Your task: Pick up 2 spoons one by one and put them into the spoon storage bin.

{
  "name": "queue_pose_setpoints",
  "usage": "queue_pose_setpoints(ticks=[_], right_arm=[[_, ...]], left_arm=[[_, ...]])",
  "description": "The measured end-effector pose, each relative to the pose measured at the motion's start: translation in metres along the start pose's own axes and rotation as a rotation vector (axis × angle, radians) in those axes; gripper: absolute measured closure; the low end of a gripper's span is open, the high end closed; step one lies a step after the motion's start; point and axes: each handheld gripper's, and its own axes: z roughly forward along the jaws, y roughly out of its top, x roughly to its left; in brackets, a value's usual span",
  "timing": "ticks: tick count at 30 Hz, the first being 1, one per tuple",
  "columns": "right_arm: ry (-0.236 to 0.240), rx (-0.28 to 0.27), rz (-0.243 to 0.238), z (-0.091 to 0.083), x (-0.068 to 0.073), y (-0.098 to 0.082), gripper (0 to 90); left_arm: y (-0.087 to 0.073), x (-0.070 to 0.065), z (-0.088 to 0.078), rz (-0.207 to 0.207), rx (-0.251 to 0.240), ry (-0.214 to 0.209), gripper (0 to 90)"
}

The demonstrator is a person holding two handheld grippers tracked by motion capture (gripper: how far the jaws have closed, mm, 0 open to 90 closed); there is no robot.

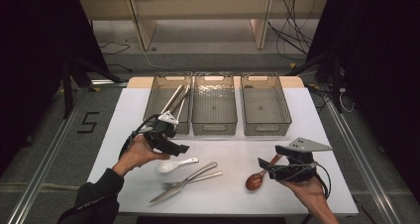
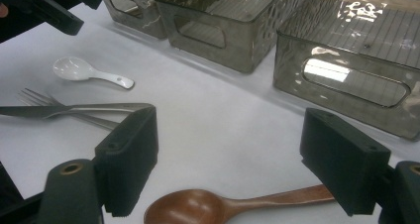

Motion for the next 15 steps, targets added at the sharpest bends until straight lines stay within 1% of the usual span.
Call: queue_pose_setpoints(ticks=[8,12,13,15], right_arm=[[-0.001,0.003,-0.005,0.0,0.001,0.0,23.7],[-0.001,0.005,-0.008,0.001,0.001,0.001,23.7],[-0.001,0.007,-0.008,0.001,0.002,0.001,23.7],[-0.002,0.007,-0.009,0.001,0.002,0.001,23.7]], left_arm=[[-0.004,-0.011,0.013,0.046,0.06,-0.01,22.3],[-0.007,-0.018,0.02,0.084,0.098,-0.005,21.6],[-0.008,-0.018,0.022,0.098,0.117,-0.006,21.4],[-0.01,-0.02,0.027,0.106,0.14,-0.001,20.9]])
